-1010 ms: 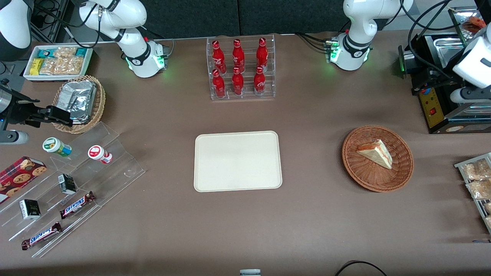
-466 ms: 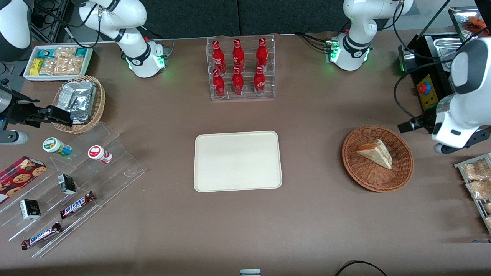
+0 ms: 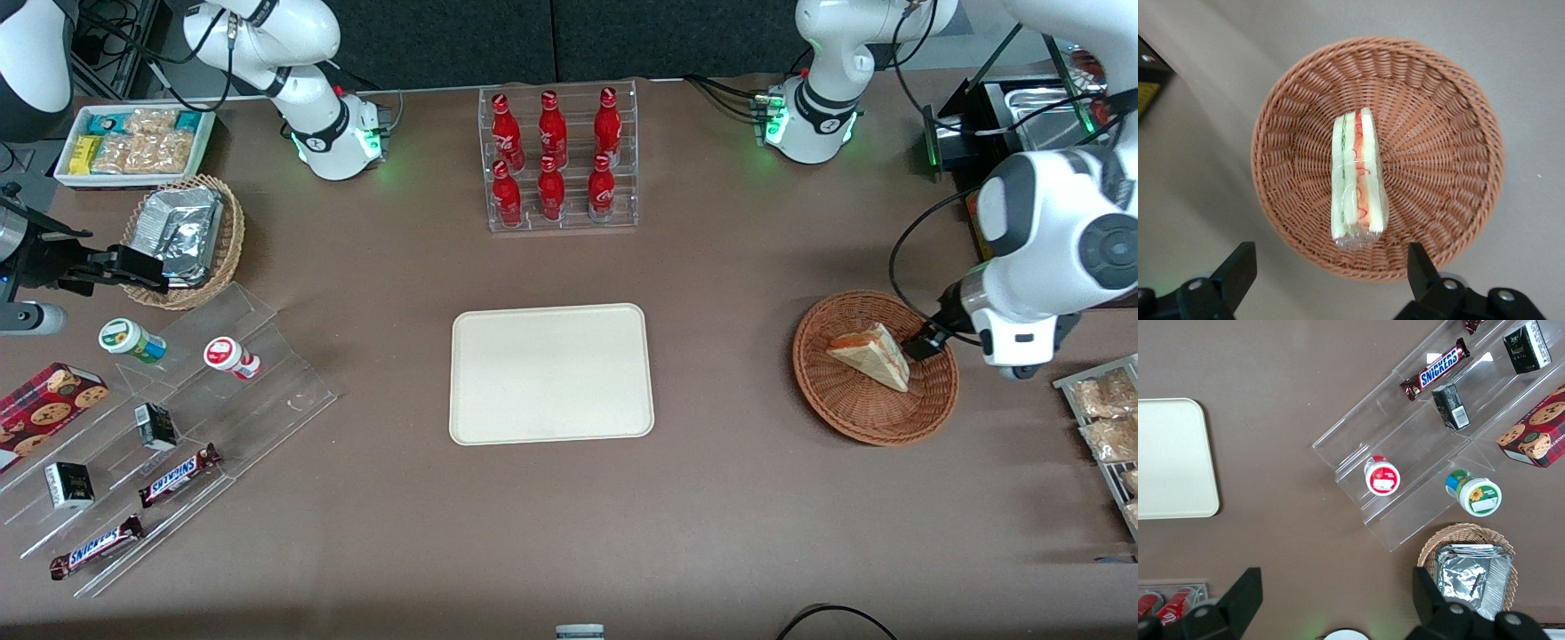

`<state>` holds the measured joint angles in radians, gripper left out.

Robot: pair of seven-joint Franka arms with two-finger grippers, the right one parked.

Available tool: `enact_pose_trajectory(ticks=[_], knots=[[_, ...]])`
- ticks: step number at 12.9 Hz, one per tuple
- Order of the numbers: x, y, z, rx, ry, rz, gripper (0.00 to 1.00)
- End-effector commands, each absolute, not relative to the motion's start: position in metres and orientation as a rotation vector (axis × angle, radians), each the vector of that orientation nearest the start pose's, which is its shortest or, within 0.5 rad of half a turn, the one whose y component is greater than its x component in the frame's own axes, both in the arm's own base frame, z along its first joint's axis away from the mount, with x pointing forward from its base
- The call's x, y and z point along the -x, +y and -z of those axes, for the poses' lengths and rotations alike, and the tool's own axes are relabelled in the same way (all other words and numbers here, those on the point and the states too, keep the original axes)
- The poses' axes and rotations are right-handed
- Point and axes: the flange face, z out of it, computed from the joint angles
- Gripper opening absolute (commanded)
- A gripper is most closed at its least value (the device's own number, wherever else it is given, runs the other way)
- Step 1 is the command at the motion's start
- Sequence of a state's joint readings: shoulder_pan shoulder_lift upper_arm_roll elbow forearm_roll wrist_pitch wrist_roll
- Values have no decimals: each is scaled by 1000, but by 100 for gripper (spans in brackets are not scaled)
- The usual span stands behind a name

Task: Place sandwich from basket to tray
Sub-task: 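Move the left gripper down over the sandwich in the wicker basket, then close the left gripper on the wrapped sandwich and lift it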

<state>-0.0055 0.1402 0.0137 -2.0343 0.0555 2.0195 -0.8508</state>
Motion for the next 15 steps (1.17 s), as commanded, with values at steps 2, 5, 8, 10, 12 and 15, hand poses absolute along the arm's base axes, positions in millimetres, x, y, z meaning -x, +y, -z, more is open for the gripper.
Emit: enact_pose_trajectory(ticks=[2, 5, 8, 10, 12, 15], knots=[[-568, 7, -318, 2736, -1323, -152, 100], [-575, 6, -274, 2710, -1375, -145, 100], [-576, 5, -240, 2709, -1373, -154, 100], [-569, 6, -220, 2703, -1357, -174, 100], [-562, 9, -210, 2705, -1364, -159, 94], [-567, 11, -225, 2692, -1401, -147, 2]])
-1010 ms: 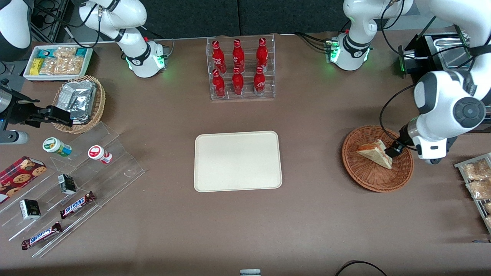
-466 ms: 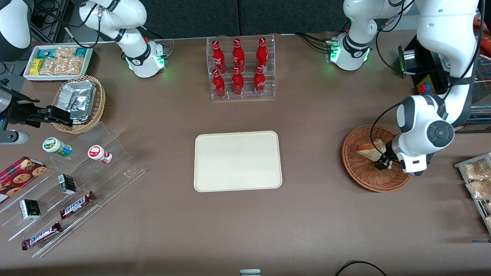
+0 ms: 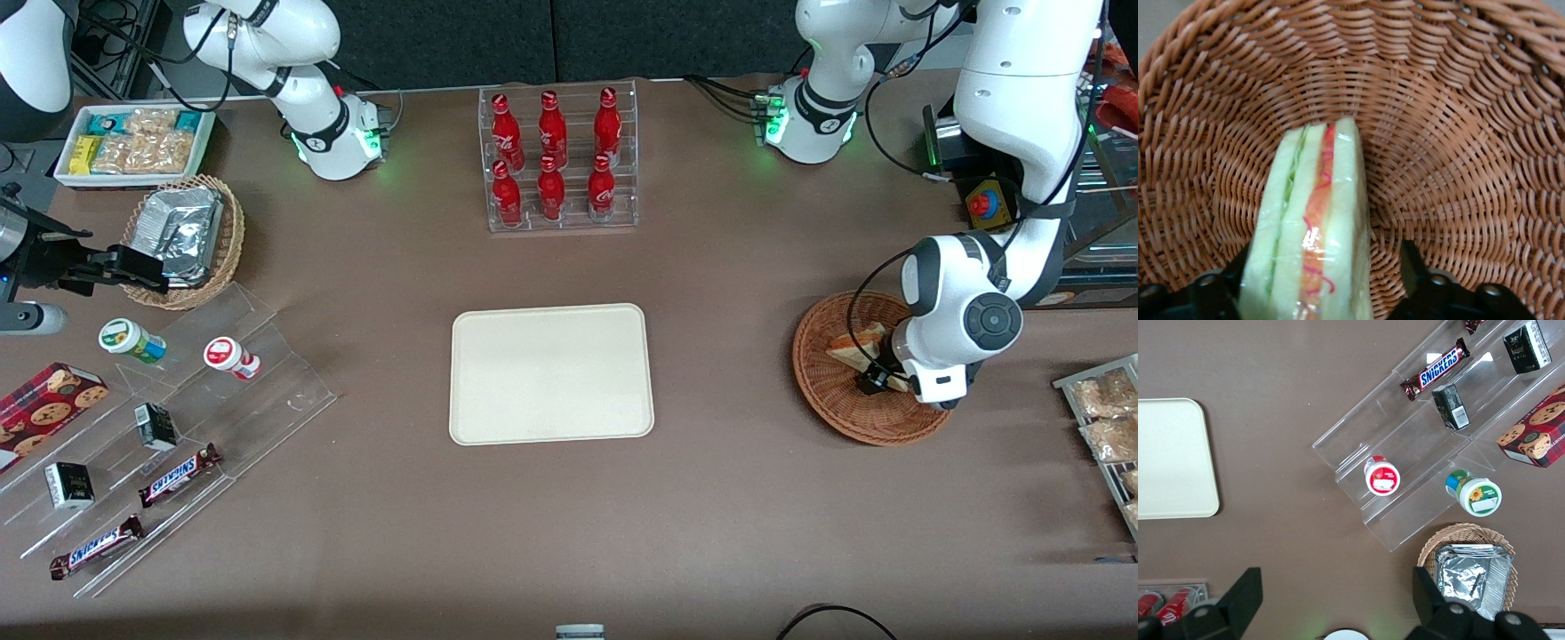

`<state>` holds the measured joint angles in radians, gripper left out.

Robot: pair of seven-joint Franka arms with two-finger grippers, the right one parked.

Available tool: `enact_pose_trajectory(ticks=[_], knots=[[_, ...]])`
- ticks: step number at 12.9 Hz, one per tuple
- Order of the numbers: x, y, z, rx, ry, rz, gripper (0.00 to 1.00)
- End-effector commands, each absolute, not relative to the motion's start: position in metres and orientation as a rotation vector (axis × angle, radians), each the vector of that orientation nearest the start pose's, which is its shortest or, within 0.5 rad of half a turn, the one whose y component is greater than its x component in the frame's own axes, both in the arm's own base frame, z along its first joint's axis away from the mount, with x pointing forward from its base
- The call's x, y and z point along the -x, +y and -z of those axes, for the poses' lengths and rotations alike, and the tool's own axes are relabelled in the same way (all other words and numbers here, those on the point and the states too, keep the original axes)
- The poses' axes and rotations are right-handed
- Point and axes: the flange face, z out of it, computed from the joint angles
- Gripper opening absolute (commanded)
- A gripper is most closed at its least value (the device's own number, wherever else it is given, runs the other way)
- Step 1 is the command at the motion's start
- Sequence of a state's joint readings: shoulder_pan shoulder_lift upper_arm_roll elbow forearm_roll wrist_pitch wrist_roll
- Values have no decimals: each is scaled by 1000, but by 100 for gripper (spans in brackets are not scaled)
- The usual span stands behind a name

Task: Place sandwich from basket to tray
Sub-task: 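Close the left gripper on the wrapped sandwich and lift it, then carry the sandwich with the left gripper over the cream tray and lower it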

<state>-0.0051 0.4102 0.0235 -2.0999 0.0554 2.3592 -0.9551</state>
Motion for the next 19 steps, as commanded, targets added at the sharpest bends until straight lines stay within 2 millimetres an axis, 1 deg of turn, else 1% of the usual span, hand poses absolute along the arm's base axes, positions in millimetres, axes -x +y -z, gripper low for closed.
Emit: enact_pose_trajectory(ticks=[1, 2, 3, 4, 5, 7, 8, 9, 10, 11, 12, 14, 16, 17, 19], knots=[[-574, 9, -242, 2679, -1421, -141, 0], [-583, 3, -262, 2682, -1393, -159, 0], [-593, -1, -287, 2675, -1383, -190, 0], [-606, -20, -319, 2680, -1341, -239, 0], [-617, -48, -356, 2689, -1291, -290, 0], [-626, -93, -420, 2762, -1278, -400, 0], [-628, -111, -442, 2812, -1299, -429, 0], [-627, -140, -461, 2857, -1306, -431, 0], [-623, -170, -473, 2891, -1272, -412, 0], [-614, -204, -474, 2922, -1191, -410, 0], [-602, -243, -468, 2950, -1075, -407, 0], [-577, -316, -442, 2960, -860, -379, 0], [-566, -370, -417, 2992, -722, -344, 0], [-563, -395, -401, 3014, -674, -340, 0], [-557, -437, -375, 3076, -586, -289, 0]])
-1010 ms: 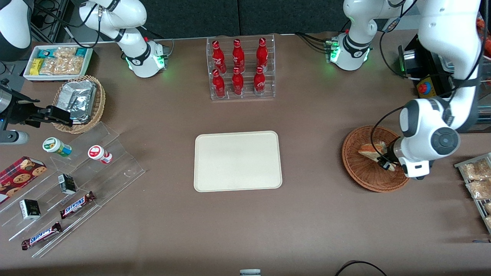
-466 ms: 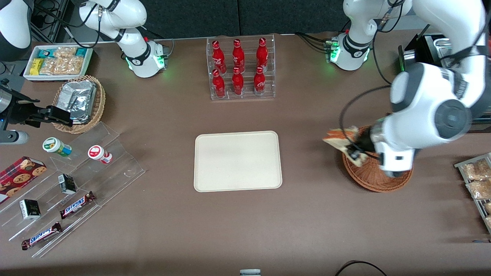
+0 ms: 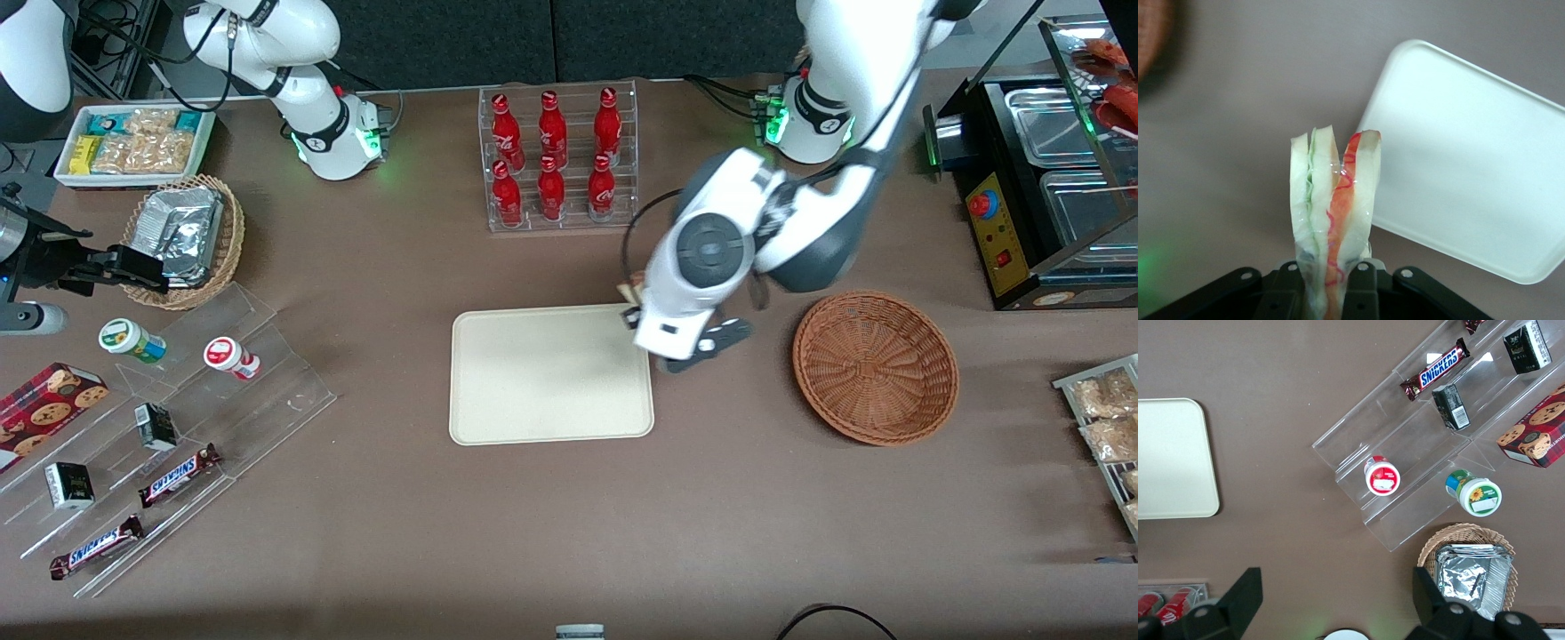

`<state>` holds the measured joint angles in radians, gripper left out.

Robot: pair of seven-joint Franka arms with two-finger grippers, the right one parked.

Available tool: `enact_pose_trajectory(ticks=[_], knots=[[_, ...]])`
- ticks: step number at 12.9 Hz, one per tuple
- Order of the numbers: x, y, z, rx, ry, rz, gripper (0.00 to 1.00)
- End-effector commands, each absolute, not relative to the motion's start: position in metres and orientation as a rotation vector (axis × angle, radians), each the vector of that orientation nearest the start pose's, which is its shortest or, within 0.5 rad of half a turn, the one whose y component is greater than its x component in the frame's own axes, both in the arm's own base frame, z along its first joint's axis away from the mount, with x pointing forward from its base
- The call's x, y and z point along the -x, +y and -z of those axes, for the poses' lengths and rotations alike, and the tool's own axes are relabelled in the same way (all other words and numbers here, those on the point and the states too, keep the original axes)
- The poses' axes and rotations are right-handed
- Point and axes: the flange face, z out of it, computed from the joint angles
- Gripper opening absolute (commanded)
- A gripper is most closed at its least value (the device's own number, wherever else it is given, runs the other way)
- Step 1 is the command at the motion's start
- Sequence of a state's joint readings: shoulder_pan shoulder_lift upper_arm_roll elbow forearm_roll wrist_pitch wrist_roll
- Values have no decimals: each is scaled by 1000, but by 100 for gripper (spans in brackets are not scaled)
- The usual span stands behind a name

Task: Place sandwich from basket to tray
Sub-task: 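Carry the sandwich with the left gripper over the cream tray and lower it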

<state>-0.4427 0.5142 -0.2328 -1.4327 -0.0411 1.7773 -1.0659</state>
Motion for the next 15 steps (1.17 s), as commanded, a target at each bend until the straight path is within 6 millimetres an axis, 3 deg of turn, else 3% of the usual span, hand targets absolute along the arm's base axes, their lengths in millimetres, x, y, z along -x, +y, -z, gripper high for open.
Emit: enact_pose_trajectory(ticks=[1, 3, 7, 9, 12, 13, 14, 15], knots=[[-561, -451, -359, 3111, -489, -241, 0], [-554, -479, -322, 3171, -255, -197, 0], [-546, -509, -256, 3182, 60, -65, 0], [-542, -515, -224, 3191, 74, -67, 0], [-547, -524, -200, 3213, 68, -49, 0], [-547, -523, -196, 3210, 64, -56, 12], [-547, -522, -198, 3210, 59, -58, 61], [-548, -523, -204, 3209, 61, -53, 92]])
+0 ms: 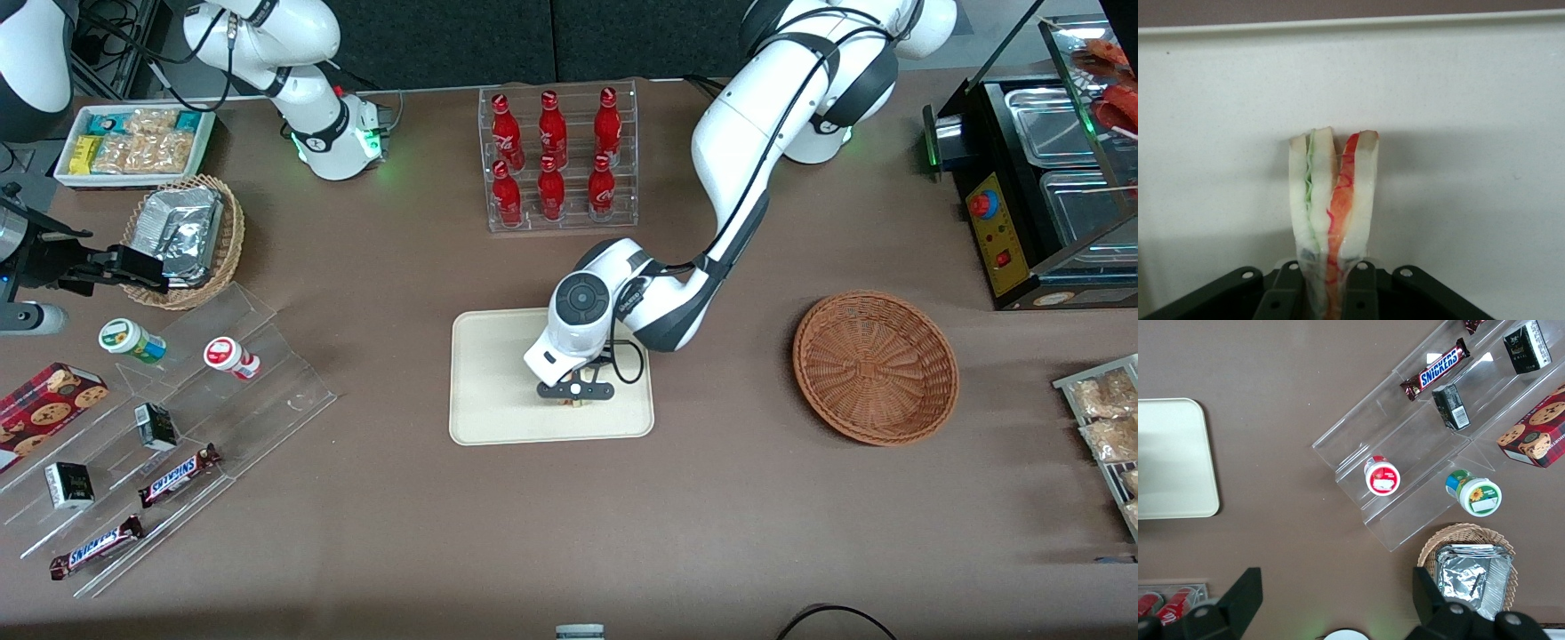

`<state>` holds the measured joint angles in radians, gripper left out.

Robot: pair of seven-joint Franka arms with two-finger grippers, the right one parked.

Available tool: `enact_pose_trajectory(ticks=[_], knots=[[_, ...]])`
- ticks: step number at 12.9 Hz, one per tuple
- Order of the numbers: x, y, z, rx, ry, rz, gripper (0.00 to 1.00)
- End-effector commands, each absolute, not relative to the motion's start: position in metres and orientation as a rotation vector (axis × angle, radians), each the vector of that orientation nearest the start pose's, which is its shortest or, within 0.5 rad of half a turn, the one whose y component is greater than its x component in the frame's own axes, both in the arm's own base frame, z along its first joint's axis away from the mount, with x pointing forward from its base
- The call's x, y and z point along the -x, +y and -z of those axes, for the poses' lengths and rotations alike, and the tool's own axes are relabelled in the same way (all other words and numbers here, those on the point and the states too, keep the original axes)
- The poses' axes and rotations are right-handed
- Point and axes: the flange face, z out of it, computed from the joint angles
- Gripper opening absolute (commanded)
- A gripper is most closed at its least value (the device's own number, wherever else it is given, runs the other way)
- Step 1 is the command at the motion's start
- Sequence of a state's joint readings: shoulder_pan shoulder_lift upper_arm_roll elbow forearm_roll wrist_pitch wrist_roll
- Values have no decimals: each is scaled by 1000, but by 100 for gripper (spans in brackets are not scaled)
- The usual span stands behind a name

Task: Place sandwich from basket to tray
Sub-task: 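Carry the sandwich with the left gripper over the cream tray and lower it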

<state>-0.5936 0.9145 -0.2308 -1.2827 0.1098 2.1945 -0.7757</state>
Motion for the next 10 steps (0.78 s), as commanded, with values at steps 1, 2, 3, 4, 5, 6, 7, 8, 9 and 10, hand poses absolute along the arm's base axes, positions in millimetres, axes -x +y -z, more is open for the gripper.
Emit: enact_pose_trajectory(ticks=[1, 2, 3, 4, 5, 6, 7, 8, 9, 10], knots=[[-548, -523, -215, 3208, 61, -46, 100], [-550, -520, -228, 3195, 53, -40, 100], [-555, -514, -248, 3181, 45, -31, 100], [-557, -507, -266, 3160, 34, -32, 100], [-559, -498, -289, 3142, 22, -42, 100], [-559, -485, -311, 3108, 8, -76, 100], [-564, -463, -330, 3077, -8, -108, 100], [-565, -444, -347, 3067, -29, -112, 100], [-561, -423, -360, 3058, -24, -109, 100], [-559, -399, -372, 3051, -11, -107, 100]])
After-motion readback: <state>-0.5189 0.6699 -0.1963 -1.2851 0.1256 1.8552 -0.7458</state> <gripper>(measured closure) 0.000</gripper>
